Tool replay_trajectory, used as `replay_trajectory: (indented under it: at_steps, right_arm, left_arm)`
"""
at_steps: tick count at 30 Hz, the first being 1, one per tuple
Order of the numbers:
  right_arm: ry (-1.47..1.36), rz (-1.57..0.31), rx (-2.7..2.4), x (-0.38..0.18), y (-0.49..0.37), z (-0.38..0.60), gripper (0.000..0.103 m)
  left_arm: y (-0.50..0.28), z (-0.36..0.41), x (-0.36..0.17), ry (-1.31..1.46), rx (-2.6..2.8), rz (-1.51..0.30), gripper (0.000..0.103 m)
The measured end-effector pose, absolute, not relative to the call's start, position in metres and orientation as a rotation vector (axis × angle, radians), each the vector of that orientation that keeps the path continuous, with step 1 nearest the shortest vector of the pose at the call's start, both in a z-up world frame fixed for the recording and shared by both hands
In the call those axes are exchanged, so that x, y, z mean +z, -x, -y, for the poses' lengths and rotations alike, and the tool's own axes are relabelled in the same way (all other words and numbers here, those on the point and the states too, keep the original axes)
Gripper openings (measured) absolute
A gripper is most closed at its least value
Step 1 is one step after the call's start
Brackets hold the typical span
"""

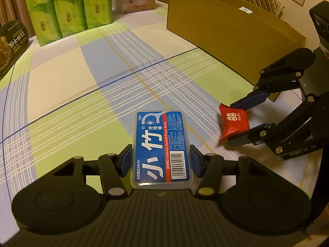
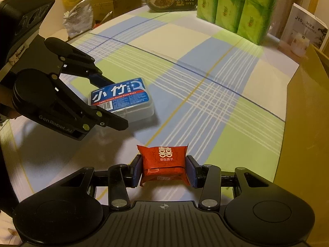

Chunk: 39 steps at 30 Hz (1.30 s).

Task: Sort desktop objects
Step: 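Lift the red packet with the right tool while the left tool lifts the toothpick box, then carry the red packet and toothpick box with both tools over the cardboard box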

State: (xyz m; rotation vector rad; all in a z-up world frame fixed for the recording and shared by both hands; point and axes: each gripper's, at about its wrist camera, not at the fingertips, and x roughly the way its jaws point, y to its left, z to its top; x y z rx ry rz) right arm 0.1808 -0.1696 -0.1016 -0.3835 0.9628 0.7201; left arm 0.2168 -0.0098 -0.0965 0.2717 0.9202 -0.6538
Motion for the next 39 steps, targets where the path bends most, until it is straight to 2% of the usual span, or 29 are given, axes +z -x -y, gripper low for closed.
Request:
replay_trajectory:
  at_steps: [20, 31, 39]
  right_arm:
    - [0.334, -0.857, 0.66, -0.077, -0.176, 0.175, 0.042]
    - [0.28, -0.707, 0.552, -0.019, -0.165, 0.203, 0.042]
    - [0.262, -0.617, 0.454, 0.05, -0.155, 0.265, 0.042]
  left_arm:
    - [-0.209, 0.024, -0.07, -0.297, -0.64, -0.841, 0.052]
    - [-0.194, 0.024, -0.026, -0.123, -0.542, -0.774, 0.052]
    - [-0.183, 0.079, 0.03, -0.156, -0.595, -0.694, 0.052]
